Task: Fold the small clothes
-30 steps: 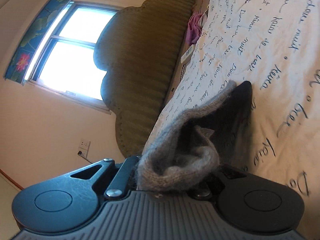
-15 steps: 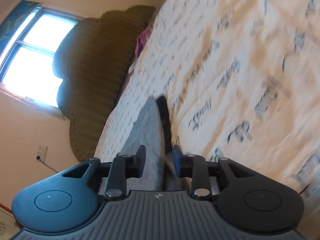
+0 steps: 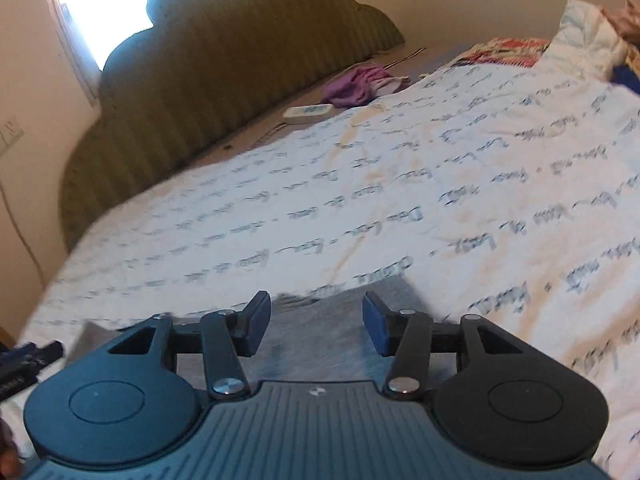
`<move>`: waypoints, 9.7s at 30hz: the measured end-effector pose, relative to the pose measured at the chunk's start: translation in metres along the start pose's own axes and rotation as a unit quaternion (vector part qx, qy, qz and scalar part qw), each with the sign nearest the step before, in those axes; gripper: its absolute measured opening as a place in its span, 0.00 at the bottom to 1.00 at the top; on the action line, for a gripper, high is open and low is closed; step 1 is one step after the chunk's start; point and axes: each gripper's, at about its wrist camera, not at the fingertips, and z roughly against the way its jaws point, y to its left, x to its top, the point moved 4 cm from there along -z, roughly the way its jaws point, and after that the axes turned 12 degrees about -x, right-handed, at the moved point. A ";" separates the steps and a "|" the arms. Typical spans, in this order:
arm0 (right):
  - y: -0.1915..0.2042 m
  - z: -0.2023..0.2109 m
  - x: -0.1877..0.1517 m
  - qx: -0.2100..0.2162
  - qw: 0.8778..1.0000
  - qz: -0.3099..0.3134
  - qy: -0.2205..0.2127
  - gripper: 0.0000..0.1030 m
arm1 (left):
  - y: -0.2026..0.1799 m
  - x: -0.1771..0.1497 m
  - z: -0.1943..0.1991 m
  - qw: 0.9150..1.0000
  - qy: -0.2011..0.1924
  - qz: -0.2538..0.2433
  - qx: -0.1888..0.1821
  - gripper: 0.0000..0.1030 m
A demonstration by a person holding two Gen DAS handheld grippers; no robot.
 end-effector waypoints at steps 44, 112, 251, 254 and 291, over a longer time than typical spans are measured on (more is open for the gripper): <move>0.028 0.015 -0.012 0.066 0.997 0.029 0.002 0.53 | -0.060 -0.017 -0.006 0.993 0.020 -0.059 -0.096 0.62; 0.034 0.079 -0.121 -0.024 0.993 0.119 -0.012 0.83 | -0.050 -0.122 0.098 0.991 0.047 -0.037 -0.122 0.89; -0.064 -0.018 0.002 0.276 0.935 -0.065 0.211 0.12 | -0.241 -0.122 0.111 0.937 -0.002 -0.106 -0.332 0.03; -0.065 -0.030 0.011 0.281 0.932 -0.073 0.215 0.14 | -0.254 -0.128 0.111 0.940 0.003 -0.114 -0.322 0.03; -0.112 0.089 -0.073 0.214 0.961 -0.013 0.177 0.71 | -0.160 -0.161 0.125 0.944 0.006 -0.218 -0.246 0.66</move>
